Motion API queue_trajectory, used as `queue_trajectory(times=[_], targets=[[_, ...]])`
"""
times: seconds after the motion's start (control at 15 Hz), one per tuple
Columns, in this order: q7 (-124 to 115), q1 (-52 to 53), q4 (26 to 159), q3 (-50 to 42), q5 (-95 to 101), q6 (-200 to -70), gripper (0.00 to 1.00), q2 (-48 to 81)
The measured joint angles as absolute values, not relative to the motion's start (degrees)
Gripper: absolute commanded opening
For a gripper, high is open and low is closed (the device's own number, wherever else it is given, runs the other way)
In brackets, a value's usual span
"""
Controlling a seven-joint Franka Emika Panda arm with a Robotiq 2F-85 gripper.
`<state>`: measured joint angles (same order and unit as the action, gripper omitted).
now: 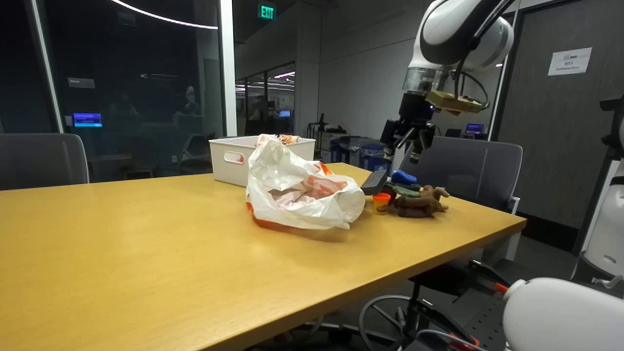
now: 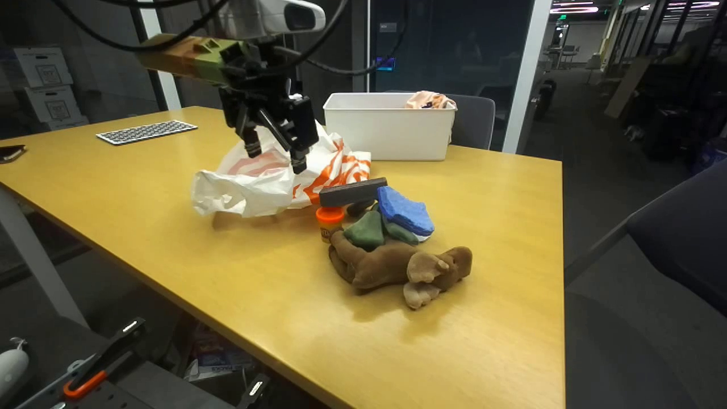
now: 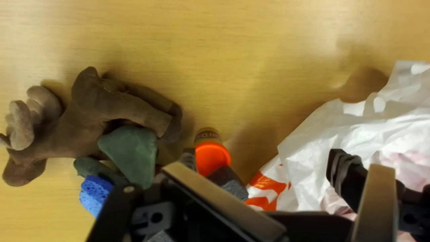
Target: Put the duster, the turnip plush toy, the yellow container, the moose toy and the blue sponge in the plastic
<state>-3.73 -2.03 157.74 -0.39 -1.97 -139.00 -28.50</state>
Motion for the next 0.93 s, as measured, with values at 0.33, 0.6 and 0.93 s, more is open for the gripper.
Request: queue_trajectory(times=[0.33,0.6,0.93], targets=[[-18.57,-4.35,152.23,1.61,-1.99,-148.44,1.00,-16.08],[-34.76,-7.41,147.73,5.25,3.26,-154.12,1.00,-8.76],[-56.31,-18.29,144.57,10.99,21.70,-155.56,1.00,-4.49]])
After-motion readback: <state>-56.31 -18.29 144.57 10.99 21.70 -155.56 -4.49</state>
